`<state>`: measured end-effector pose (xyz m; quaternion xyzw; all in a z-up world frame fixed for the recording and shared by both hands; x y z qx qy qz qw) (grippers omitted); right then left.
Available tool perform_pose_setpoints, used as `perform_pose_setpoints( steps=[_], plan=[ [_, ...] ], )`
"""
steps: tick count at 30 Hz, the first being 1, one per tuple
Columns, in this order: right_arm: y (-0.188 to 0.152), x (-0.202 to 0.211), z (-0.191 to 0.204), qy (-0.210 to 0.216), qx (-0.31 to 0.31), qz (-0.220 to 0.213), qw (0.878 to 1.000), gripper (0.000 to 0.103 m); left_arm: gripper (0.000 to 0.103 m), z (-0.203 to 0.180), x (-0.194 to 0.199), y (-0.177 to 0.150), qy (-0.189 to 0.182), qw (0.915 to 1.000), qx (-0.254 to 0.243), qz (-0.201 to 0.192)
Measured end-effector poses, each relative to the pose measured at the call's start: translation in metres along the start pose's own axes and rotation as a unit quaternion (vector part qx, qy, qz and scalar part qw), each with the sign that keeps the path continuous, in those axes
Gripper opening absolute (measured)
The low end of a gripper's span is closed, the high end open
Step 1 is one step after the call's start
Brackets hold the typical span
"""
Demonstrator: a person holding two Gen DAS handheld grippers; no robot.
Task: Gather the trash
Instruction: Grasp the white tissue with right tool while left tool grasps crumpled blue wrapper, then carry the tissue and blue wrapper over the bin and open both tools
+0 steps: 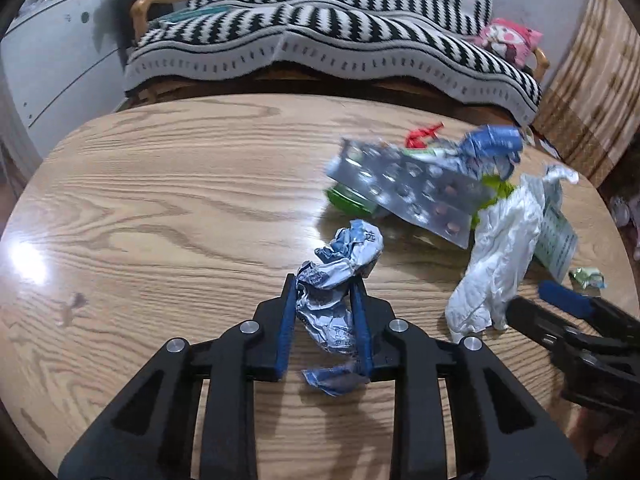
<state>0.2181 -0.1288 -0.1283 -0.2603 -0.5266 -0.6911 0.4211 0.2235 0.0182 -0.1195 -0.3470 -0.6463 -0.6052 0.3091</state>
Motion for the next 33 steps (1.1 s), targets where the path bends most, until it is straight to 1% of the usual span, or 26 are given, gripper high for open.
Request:
perform_pose_setpoints(
  steps=[3, 5, 6, 7, 8, 9, 10, 12, 14, 17, 18, 20, 22, 24, 25, 26, 28, 29, 30, 31, 33],
  plan=[
    [0.005, -0.015, 0.013, -0.001, 0.007, 0.001, 1.0, 0.076, 0.026, 0.007, 0.013, 0.003, -0.003, 0.9999, 0.01, -0.011],
    [0.009, -0.023, 0.021, -0.012, 0.022, -0.003, 1.0, 0.074, 0.026, 0.01, 0.018, 0.002, -0.003, 0.9998, 0.01, -0.015],
    [0.01, -0.026, 0.023, -0.022, 0.029, -0.007, 0.999, 0.066, 0.026, 0.01, 0.019, 0.003, -0.003, 0.9998, 0.01, -0.015],
    [0.011, -0.027, 0.026, -0.027, 0.037, -0.009, 0.999, 0.056, 0.026, 0.01, 0.02, 0.002, -0.003, 0.9998, 0.011, -0.013],
    [0.01, -0.028, 0.026, -0.023, 0.037, -0.005, 0.999, 0.018, 0.026, 0.01, 0.021, 0.003, -0.005, 0.9998, 0.011, -0.013],
    [0.008, -0.029, 0.026, -0.01, 0.03, 0.006, 0.999, 0.013, 0.026, 0.011, 0.023, 0.003, -0.006, 0.9998, 0.013, -0.014],
    [0.007, -0.027, 0.025, 0.0, 0.021, 0.007, 1.0, 0.013, 0.026, 0.01, 0.025, 0.003, -0.006, 0.9998, 0.013, -0.015],
    [0.004, -0.012, 0.024, -0.005, 0.032, -0.004, 0.999, 0.012, 0.026, 0.007, 0.03, 0.004, -0.009, 0.9997, 0.007, -0.02],
    [0.002, 0.011, 0.022, 0.0, 0.041, -0.018, 0.999, 0.012, 0.026, 0.0, 0.034, 0.005, -0.014, 0.9996, 0.003, -0.023],
    [-0.002, 0.047, 0.014, 0.014, 0.031, -0.039, 0.999, 0.012, 0.026, -0.017, 0.042, 0.004, -0.023, 0.9994, -0.006, -0.026],
    [-0.004, 0.059, 0.011, 0.015, 0.032, -0.042, 0.998, 0.012, 0.026, -0.027, 0.045, 0.003, -0.029, 0.9991, -0.013, -0.028],
    [-0.011, 0.088, -0.005, 0.002, 0.033, -0.059, 0.998, 0.012, 0.026, -0.051, 0.053, 0.0, -0.046, 0.9978, -0.035, -0.033],
    [-0.017, 0.111, -0.023, -0.004, 0.028, -0.068, 0.997, 0.012, 0.026, -0.071, 0.059, -0.003, -0.056, 0.9966, -0.048, -0.037],
    [-0.028, 0.14, -0.053, -0.026, 0.018, -0.08, 0.996, 0.012, 0.026, -0.103, 0.067, -0.009, -0.084, 0.9938, -0.064, -0.037],
    [-0.033, 0.151, -0.067, -0.038, 0.014, -0.082, 0.996, 0.012, 0.026, -0.121, 0.07, -0.014, -0.094, 0.9922, -0.074, -0.035],
    [-0.043, 0.165, -0.09, -0.055, 0.005, -0.084, 0.995, 0.012, 0.026, -0.142, 0.073, -0.02, -0.105, 0.9899, -0.089, -0.033],
    [-0.059, 0.182, -0.121, -0.073, -0.012, -0.084, 0.994, 0.012, 0.026, -0.177, 0.079, -0.029, -0.125, 0.9852, -0.112, -0.035],
    [-0.069, 0.195, -0.144, -0.087, -0.025, -0.084, 0.992, 0.012, 0.026, -0.205, 0.084, -0.037, -0.141, 0.9808, -0.131, -0.034],
    [-0.078, 0.204, -0.16, -0.096, -0.035, -0.084, 0.991, 0.012, 0.026, -0.224, 0.087, -0.045, -0.153, 0.9771, -0.144, -0.032],
    [-0.087, 0.214, -0.178, -0.107, -0.045, -0.084, 0.99, 0.012, 0.026, -0.251, 0.092, -0.055, -0.168, 0.9717, -0.163, -0.029],
    [-0.112, 0.237, -0.219, -0.139, -0.07, -0.086, 0.984, 0.012, 0.026, -0.294, 0.097, -0.073, -0.185, 0.9631, -0.194, -0.022]
  ],
)
Point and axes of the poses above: each gripper's, at about its wrist camera, not at the fingertips, and x roughly against the way its jaws point, z to its left, y to its top, the point moved 7 cm from there along -x, roughly the way its jaws point
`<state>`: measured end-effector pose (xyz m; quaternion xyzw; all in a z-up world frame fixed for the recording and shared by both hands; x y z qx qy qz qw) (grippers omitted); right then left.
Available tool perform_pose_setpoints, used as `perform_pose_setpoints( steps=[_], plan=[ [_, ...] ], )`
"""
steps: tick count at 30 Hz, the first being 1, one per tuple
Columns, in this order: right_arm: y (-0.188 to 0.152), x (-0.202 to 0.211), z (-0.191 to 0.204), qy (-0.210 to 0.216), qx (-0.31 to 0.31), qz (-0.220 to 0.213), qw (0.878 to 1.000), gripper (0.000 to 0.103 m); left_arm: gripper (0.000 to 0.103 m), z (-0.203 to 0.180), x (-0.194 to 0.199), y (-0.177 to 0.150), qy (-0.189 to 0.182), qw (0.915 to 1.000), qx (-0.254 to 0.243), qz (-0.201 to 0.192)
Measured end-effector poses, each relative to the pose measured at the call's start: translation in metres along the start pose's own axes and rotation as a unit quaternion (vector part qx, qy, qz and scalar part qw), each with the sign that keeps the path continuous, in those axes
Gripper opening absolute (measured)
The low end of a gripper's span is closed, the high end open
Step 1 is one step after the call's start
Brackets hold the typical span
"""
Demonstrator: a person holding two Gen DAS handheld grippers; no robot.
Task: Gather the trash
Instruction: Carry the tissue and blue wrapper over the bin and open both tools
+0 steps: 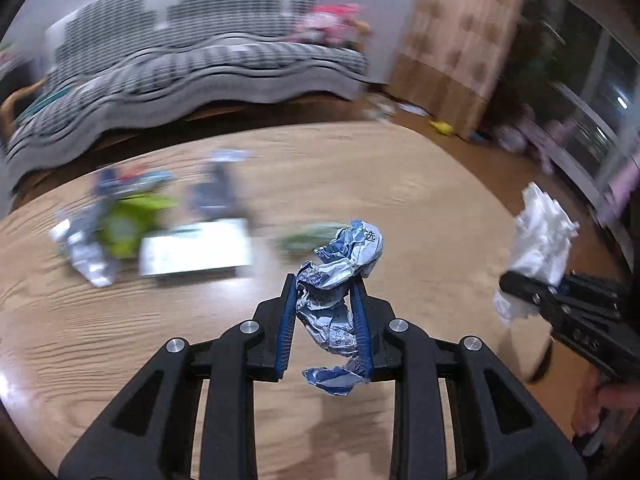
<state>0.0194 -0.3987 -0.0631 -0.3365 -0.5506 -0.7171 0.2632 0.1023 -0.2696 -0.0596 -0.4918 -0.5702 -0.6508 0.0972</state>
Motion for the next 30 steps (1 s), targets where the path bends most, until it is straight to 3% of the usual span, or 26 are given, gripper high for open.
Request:
perform_pose_setpoints(
  steps=[5, 9, 17, 23, 30],
  plan=[
    [-0.042, 0.027, -0.108, -0.059, -0.06, 0.003, 0.996, 0.012, 0.026, -0.115, -0.027, -0.006, -0.062, 0.9961, -0.063, 0.01],
    [-0.081, 0.046, -0.184, -0.095, -0.102, 0.009, 0.99, 0.012, 0.026, -0.183, -0.046, -0.017, -0.096, 0.9908, -0.094, 0.019],
    [-0.163, 0.06, -0.309, -0.136, -0.198, 0.038, 0.97, 0.012, 0.026, -0.279, -0.075, -0.043, -0.156, 0.9768, -0.142, 0.037],
    [-0.202, 0.058, -0.357, -0.139, -0.25, 0.067, 0.956, 0.012, 0.026, -0.317, -0.087, -0.059, -0.177, 0.9673, -0.175, 0.051],
    [-0.2, 0.045, -0.356, -0.138, -0.262, 0.088, 0.951, 0.012, 0.026, -0.334, -0.096, -0.063, -0.186, 0.9628, -0.188, 0.056]
  ],
)
Point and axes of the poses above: each gripper's, at about its wrist camera, not at the fingertips, and x roughly against the way its jaws point, z to its left, y to its top, the point moved 7 cm from there along -x, roughly the way its jaws point
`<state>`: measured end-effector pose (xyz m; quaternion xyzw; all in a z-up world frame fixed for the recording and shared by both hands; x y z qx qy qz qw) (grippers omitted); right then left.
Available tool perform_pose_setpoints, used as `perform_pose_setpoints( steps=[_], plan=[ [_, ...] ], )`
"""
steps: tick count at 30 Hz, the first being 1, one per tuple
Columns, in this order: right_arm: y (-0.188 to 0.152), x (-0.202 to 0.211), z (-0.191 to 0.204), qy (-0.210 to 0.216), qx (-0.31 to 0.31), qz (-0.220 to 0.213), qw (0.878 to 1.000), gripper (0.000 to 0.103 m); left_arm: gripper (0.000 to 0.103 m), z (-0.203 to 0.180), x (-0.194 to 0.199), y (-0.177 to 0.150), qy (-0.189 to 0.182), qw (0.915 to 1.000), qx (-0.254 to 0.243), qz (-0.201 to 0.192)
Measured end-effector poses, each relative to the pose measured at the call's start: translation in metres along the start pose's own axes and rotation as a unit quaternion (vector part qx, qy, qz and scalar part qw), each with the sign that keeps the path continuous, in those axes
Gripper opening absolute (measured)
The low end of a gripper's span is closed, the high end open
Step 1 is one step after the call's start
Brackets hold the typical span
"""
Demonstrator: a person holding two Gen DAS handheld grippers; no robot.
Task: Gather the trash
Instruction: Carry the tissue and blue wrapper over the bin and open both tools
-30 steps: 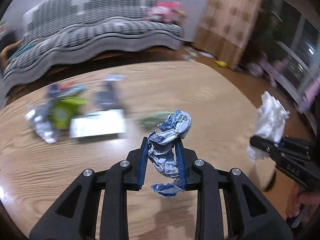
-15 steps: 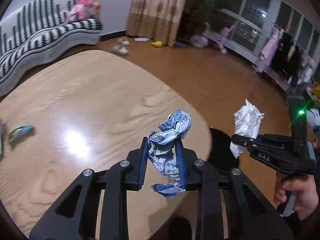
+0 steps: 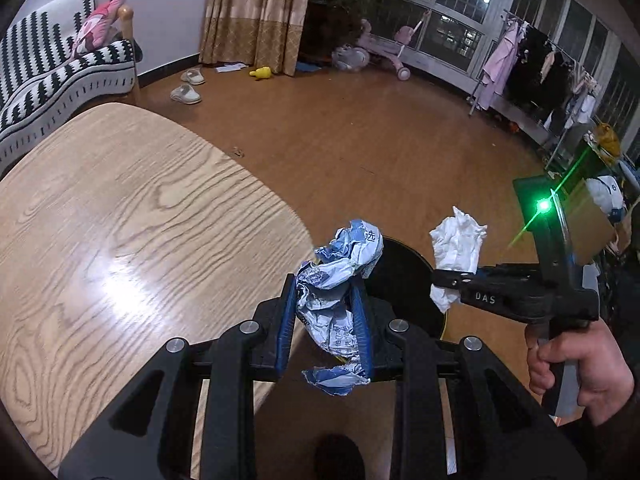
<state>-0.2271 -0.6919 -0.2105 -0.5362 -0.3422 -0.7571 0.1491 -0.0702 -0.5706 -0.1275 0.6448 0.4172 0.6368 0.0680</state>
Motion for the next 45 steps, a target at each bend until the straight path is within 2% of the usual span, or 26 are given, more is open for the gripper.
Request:
perform_pose_setpoints(
  steps=[16, 17, 18, 20, 27, 36, 37, 38, 39, 40, 45],
  plan=[
    [0.01, -0.009, -0.009, 0.008, -0.013, 0.004, 1.0, 0.013, 0.026, -0.023, -0.018, 0.002, 0.0, 0.9999, -0.014, 0.009],
    [0.01, -0.008, -0.01, 0.009, -0.015, 0.003, 1.0, 0.018, 0.026, -0.025, -0.019, 0.001, -0.001, 0.9999, -0.014, 0.01],
    [0.011, -0.006, -0.01, 0.011, -0.016, 0.0, 1.0, 0.035, 0.026, -0.026, -0.02, 0.001, -0.001, 0.9998, -0.014, 0.01],
    [0.012, -0.002, -0.011, 0.011, -0.018, -0.011, 1.0, 0.059, 0.026, -0.029, -0.022, 0.0, -0.003, 0.9998, -0.015, 0.011],
    [0.014, 0.011, -0.018, 0.018, -0.032, -0.032, 0.999, 0.06, 0.026, -0.045, -0.037, -0.001, -0.013, 0.9995, -0.018, 0.02],
    [0.021, 0.032, -0.046, 0.005, -0.081, -0.065, 0.995, 0.06, 0.027, -0.081, -0.071, 0.008, -0.052, 0.9978, -0.027, 0.03],
    [0.022, 0.035, -0.05, 0.003, -0.089, -0.07, 0.994, 0.06, 0.03, -0.086, -0.073, 0.01, -0.058, 0.9975, -0.029, 0.028],
    [0.023, 0.039, -0.054, 0.002, -0.097, -0.076, 0.992, 0.061, 0.045, -0.091, -0.076, 0.012, -0.066, 0.9969, -0.034, 0.027],
    [0.024, 0.042, -0.058, 0.0, -0.104, -0.081, 0.991, 0.061, 0.066, -0.093, -0.076, 0.013, -0.067, 0.9969, -0.035, 0.022],
    [0.025, 0.045, -0.061, -0.001, -0.108, -0.085, 0.99, 0.061, 0.072, -0.095, -0.075, 0.015, -0.068, 0.997, -0.034, 0.013],
    [0.031, 0.053, -0.061, -0.003, -0.115, -0.099, 0.988, 0.061, 0.075, -0.093, -0.068, 0.017, -0.07, 0.9971, -0.031, 0.005]
  ],
)
Point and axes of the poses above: each gripper's, at about its wrist camera, not at the fingertips, and x roughly against the way its jaws point, z to its left, y to its top, the point moved 7 cm from there along -x, roughly the way its jaws point
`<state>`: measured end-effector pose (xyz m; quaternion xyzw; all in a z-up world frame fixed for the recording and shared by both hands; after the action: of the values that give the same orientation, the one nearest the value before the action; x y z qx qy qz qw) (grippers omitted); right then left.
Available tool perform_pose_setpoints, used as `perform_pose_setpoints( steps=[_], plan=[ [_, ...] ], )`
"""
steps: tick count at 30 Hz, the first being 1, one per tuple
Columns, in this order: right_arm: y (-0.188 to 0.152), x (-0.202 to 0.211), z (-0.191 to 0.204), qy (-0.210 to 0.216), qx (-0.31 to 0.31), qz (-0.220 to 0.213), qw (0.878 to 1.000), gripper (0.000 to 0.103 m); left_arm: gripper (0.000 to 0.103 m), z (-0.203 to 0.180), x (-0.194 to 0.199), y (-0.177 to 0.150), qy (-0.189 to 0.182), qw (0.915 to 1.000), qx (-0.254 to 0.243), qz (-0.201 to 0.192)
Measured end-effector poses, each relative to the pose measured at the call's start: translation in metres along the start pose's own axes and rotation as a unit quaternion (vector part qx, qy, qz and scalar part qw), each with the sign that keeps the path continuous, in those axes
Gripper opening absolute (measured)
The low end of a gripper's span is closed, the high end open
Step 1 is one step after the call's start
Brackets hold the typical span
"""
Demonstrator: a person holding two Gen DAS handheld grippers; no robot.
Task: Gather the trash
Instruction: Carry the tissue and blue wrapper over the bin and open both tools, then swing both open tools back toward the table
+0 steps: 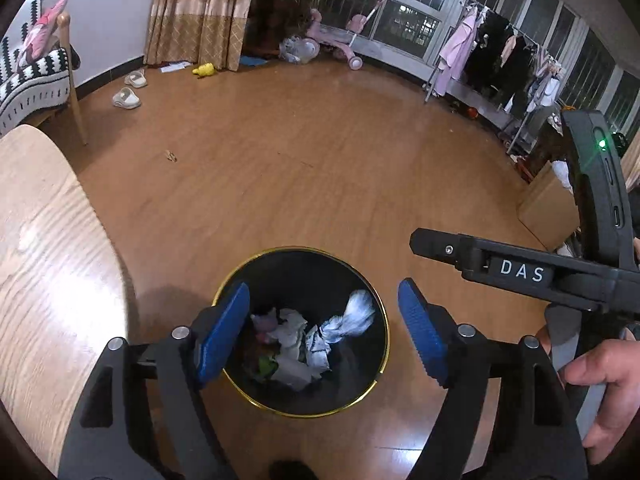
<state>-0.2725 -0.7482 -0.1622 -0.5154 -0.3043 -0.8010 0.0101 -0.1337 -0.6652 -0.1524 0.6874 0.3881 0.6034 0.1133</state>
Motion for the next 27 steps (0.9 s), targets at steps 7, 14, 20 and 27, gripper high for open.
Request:
perform_pose_setpoints(
  steps=[7, 14, 20, 27],
  plan=[
    [0.001, 0.01, 0.062, 0.02, 0.05, -0.007, 0.999, 0.066, 0.084, 0.046, 0.054, -0.001, 0.045, 0.9985, 0.024, -0.021],
    [-0.015, 0.012, 0.196, 0.079, 0.146, -0.001, 0.986, 0.069, 0.091, 0.146, 0.153, -0.019, 0.138, 0.9855, 0.078, -0.061],
    [-0.058, 0.007, 0.343, 0.137, 0.241, 0.017, 0.961, 0.069, 0.091, 0.267, 0.245, -0.066, 0.24, 0.9507, 0.183, -0.072],
    [-0.133, 0.002, 0.484, 0.185, 0.335, 0.048, 0.923, 0.069, 0.091, 0.418, 0.371, -0.163, 0.357, 0.8642, 0.343, -0.09]
  ],
)
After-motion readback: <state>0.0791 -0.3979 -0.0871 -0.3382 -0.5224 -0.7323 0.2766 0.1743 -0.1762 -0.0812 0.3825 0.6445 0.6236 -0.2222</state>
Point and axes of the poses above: each gripper's, at about its wrist camera, not at the fingertips, and x roughly against the way its jaws point, z to its left, y to its top, the point moved 7 cm from there along -x, roughly the way its jaws point
